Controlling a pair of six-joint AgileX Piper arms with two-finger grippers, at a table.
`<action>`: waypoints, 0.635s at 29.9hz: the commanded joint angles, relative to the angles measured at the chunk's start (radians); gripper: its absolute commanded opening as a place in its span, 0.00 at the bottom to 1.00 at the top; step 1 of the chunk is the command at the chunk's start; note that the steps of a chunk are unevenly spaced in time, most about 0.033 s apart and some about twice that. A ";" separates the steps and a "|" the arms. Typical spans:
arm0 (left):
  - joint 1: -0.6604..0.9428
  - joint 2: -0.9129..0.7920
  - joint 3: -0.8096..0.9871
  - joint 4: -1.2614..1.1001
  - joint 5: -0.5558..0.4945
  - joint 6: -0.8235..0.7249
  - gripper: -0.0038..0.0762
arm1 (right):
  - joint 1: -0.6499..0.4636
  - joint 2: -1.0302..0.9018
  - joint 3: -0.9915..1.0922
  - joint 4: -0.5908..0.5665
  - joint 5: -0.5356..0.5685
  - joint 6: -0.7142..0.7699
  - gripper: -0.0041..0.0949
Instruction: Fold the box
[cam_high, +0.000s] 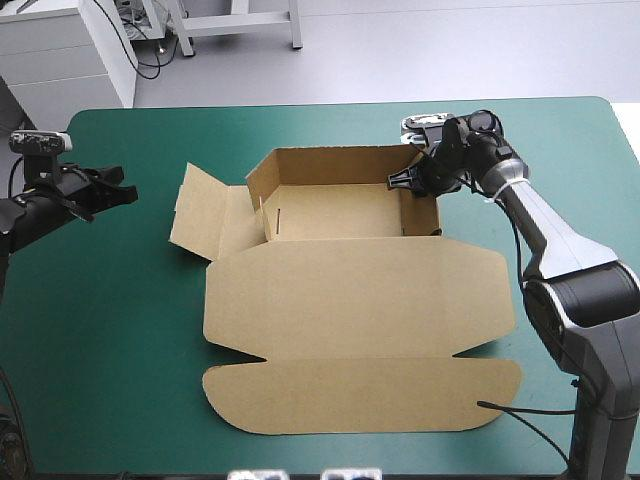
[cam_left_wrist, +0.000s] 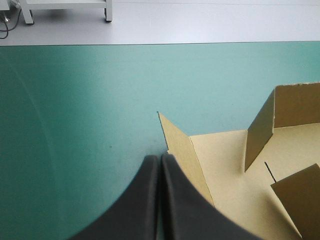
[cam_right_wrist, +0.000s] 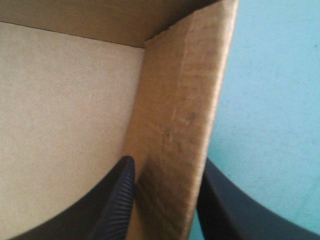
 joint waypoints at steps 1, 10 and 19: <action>-0.003 -0.029 -0.025 -0.052 -0.024 -0.002 0.04 | -0.005 -0.057 -0.063 -0.006 -0.003 -0.011 0.65; -0.003 -0.029 -0.025 -0.052 -0.009 -0.002 0.04 | -0.005 -0.064 -0.207 -0.004 0.243 0.063 0.71; -0.003 -0.029 -0.025 -0.052 0.052 -0.002 0.04 | -0.002 -0.155 -0.201 0.124 0.243 0.103 0.71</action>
